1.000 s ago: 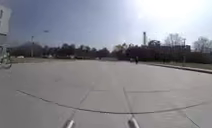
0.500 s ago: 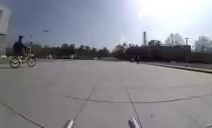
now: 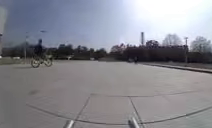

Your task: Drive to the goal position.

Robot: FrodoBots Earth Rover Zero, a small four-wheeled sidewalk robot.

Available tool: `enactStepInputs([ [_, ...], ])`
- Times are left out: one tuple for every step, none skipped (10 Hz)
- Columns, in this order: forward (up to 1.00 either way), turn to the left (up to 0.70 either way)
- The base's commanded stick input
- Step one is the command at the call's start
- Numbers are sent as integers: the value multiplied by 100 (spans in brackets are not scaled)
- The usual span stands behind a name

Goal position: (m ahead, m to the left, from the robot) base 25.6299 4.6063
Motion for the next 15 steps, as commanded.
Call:
enactStepInputs([
  [100,-27],
  [100,-27],
  [100,-27],
  [100,-27],
  [100,-27],
  [100,-27],
  [100,-27],
  [100,-27],
  [100,0],
  [100,-5],
  [100,-27],
  [100,-27],
  [100,-27],
  [100,-27],
  [100,-5],
])
